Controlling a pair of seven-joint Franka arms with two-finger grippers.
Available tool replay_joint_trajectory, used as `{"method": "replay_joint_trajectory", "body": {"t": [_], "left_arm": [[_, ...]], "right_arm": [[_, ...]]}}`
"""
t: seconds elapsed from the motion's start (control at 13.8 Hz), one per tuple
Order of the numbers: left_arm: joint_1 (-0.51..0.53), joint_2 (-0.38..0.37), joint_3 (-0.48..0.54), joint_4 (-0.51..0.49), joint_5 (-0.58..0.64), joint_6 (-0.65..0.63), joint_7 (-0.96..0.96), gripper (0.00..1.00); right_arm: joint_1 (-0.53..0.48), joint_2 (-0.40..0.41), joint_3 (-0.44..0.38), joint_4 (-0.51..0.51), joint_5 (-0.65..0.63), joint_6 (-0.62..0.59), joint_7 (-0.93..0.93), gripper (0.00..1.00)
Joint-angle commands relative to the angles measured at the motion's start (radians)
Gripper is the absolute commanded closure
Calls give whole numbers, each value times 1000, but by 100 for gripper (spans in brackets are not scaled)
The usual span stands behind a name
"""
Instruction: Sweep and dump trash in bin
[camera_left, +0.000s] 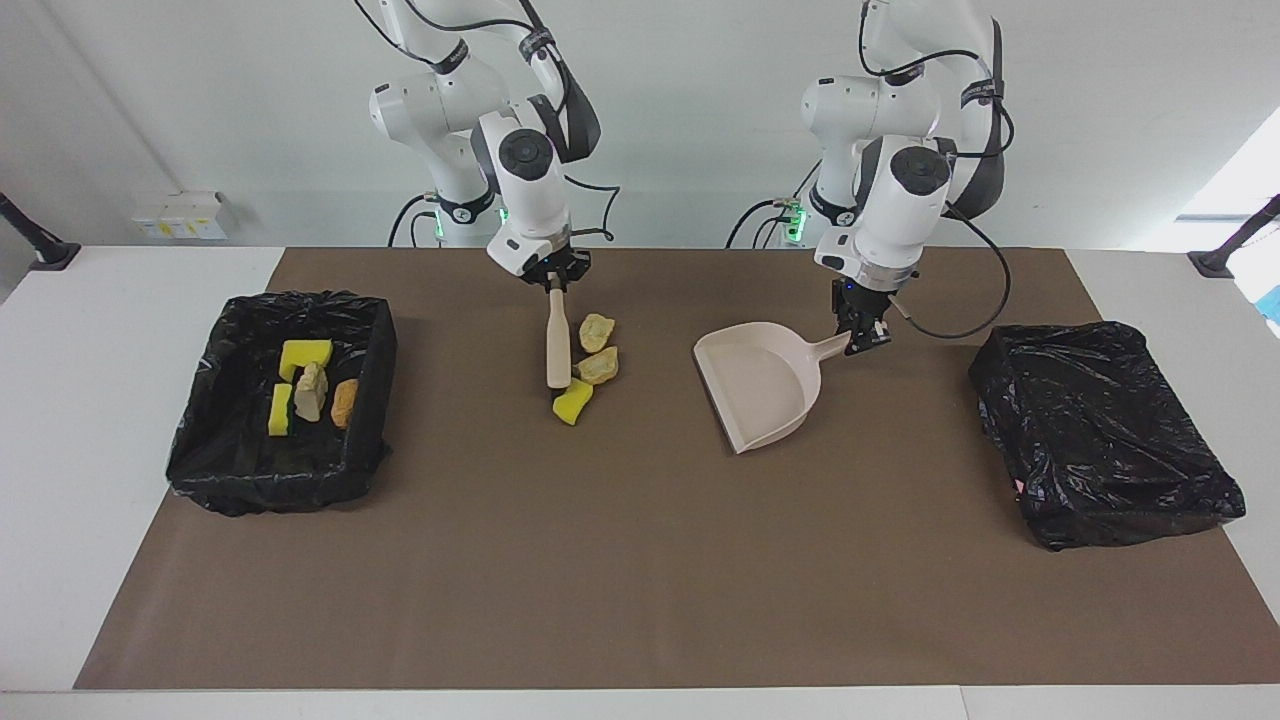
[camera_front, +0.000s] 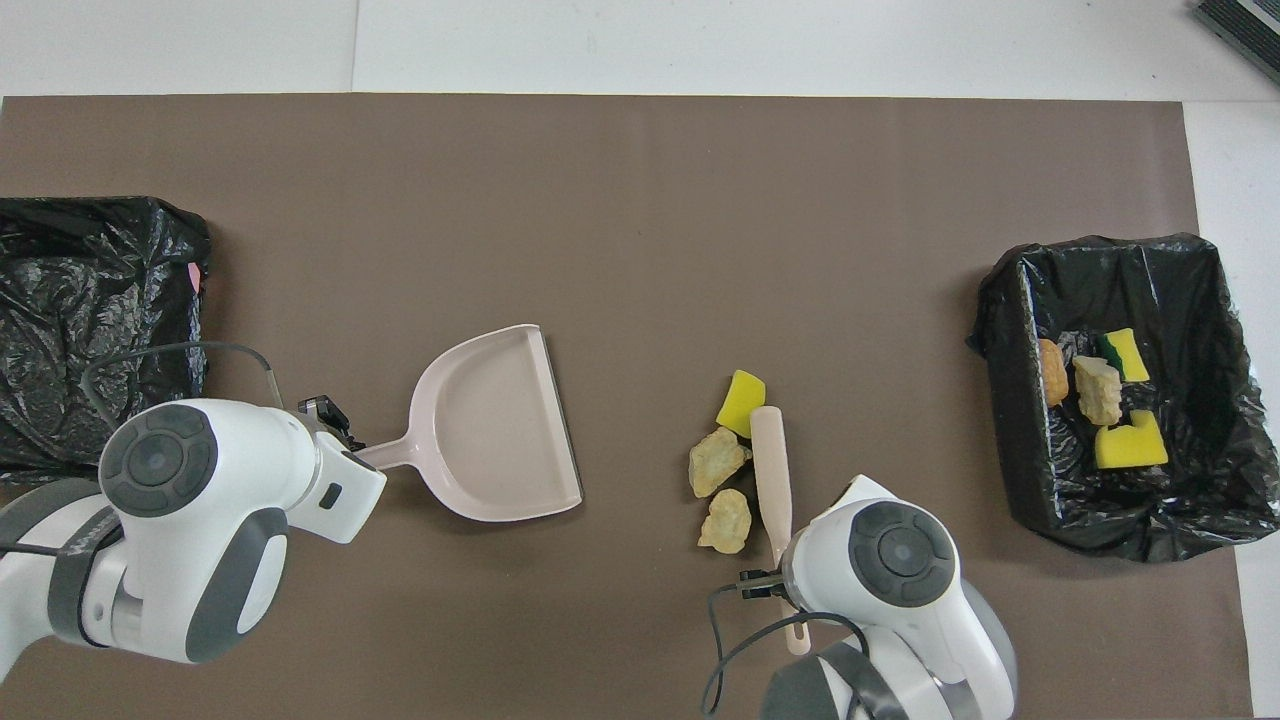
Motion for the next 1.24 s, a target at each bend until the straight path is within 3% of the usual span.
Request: {"method": "replay_joint_trajectory", "body": {"t": [0.0,0.36,0.73,0.95,1.16], "left_arm": [[10,-13,-2,-19,15,7,-7,100],[10,-15,-3,-24,15,-80,-7,100],[-9,-13,-5,-47,15,-82,-11,100],[-9,-13,-5,-44,15,-80,-19,100],[8,-12,-5,-24,15,-80,-33,100]], "right_arm": [[17,125,6,104,19,12,48,100],[148,302,6,309,30,11,218,100],[240,442,6,539,191,38,222,100],[261,476,7,627,265,63,211,100],[254,432,6,668,305,-41,211,100]]}}
